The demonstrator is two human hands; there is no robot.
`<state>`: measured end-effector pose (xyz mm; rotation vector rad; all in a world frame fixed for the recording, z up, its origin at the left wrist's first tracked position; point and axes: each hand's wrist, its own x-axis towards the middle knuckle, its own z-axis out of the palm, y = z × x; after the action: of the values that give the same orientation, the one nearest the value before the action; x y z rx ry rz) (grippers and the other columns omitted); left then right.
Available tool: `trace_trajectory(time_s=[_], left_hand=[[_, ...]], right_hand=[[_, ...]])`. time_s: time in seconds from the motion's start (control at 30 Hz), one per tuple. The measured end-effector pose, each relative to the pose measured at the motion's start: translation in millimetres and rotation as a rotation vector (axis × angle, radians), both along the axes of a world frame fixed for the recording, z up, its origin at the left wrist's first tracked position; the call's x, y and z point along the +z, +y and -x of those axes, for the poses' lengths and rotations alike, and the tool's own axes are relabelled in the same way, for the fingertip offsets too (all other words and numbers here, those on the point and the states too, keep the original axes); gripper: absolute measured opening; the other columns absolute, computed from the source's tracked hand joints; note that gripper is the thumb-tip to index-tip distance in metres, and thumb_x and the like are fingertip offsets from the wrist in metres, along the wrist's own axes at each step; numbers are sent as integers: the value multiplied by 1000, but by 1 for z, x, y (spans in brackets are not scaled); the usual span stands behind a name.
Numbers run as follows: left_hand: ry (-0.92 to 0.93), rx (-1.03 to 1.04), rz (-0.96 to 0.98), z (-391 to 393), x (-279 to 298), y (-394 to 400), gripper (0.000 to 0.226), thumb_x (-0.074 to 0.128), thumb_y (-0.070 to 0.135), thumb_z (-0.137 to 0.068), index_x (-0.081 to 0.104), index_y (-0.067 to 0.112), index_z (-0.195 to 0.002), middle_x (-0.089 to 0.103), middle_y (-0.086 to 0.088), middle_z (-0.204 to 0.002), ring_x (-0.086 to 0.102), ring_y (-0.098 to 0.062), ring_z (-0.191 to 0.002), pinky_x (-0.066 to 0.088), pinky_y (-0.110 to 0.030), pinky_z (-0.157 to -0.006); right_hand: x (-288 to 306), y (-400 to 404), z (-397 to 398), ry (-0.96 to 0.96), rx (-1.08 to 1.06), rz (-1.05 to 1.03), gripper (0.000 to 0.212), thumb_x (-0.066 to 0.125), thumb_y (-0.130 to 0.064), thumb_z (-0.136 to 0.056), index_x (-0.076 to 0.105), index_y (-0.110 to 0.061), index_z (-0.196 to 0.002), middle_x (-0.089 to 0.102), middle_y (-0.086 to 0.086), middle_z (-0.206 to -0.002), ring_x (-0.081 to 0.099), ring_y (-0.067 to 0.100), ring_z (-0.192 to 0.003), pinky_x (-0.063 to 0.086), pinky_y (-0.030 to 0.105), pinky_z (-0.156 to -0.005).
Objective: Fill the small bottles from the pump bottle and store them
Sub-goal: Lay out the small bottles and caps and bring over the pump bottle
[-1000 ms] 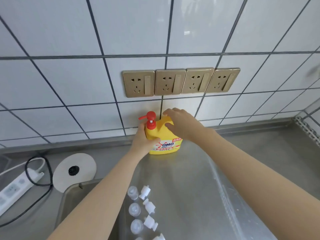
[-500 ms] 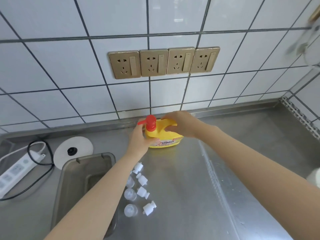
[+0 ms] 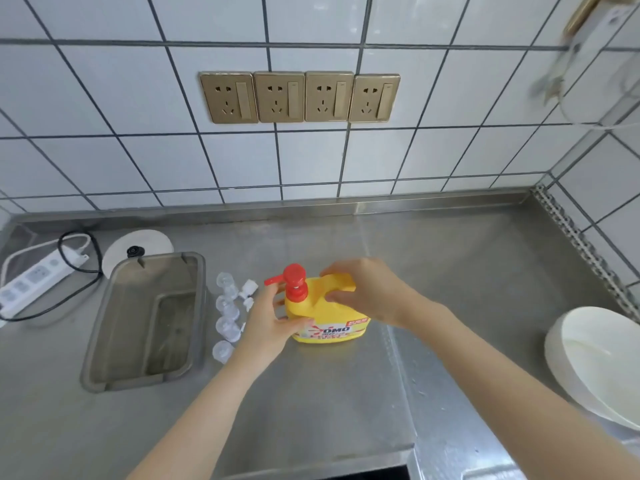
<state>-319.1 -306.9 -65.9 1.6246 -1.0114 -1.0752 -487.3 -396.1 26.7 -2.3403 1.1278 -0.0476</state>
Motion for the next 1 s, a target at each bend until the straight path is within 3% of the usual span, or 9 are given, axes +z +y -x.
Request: trace_trajectory(time_s=[0.17, 0.27, 0.33, 0.47, 0.67, 0.83, 1.0], left_hand=[[36, -17, -5, 0, 3, 28, 63, 79, -15, -67, 53, 6, -121, 63, 3, -109, 61, -3, -98, 50, -8, -69], [33, -14, 0, -9, -4, 36, 63, 78, -16, -67, 52, 1, -122, 64, -10, -114, 61, -13, -104, 53, -12, -71], [35, -3, -7, -16, -12, 38, 65, 80, -13, -68, 51, 1, -124, 63, -13, -119, 61, -22, -112, 58, -22, -79], [43, -25, 9, -24, -20, 38, 64, 81, -5, -71, 49, 13, -123, 62, -7, -121, 60, -17, -117, 55, -42, -94], [24, -54, 72, -30, -26, 35, 65, 87, 7, -64, 52, 30, -114, 66, 13, -111, 63, -1, -109, 56, -23, -82], [-7, -89, 174, -33, -31, 37, 71, 88, 6, -64, 53, 37, -117, 67, 14, -116, 63, -9, -113, 58, -32, -85], [-53, -113, 295, -33, -40, 40, 64, 88, 12, -66, 55, 39, -114, 69, 12, -114, 65, -11, -110, 58, -29, -82]], right_hand=[[-12, 22, -1, -59, 4, -8, 34, 68, -31, -84, 65, -25, -118, 69, -4, -114, 59, 20, -108, 45, 31, -92], [-23, 33, -7, -96, 50, 73, 37, 67, -33, -86, 64, -21, -121, 68, 0, -112, 58, 22, -107, 44, 33, -91], [-33, 38, -11, -123, 60, 157, 38, 67, -35, -86, 64, -21, -120, 67, 1, -103, 56, 24, -102, 44, 35, -87], [-50, 39, -17, -210, 48, 424, 38, 68, -47, -78, 70, -22, -106, 64, -5, -84, 56, 21, -84, 47, 35, -72], [-75, 33, -18, -385, 56, 643, 44, 70, -56, -77, 72, -18, -98, 63, -5, -79, 49, 18, -74, 44, 31, -65], [-86, 31, -23, -441, 48, 797, 48, 68, -63, -75, 74, -18, -93, 65, -5, -75, 55, 20, -68, 47, 35, -61], [-101, 31, -29, -514, -2, 1021, 50, 62, -65, -79, 75, -17, -83, 65, -3, -68, 56, 23, -63, 46, 35, -56]])
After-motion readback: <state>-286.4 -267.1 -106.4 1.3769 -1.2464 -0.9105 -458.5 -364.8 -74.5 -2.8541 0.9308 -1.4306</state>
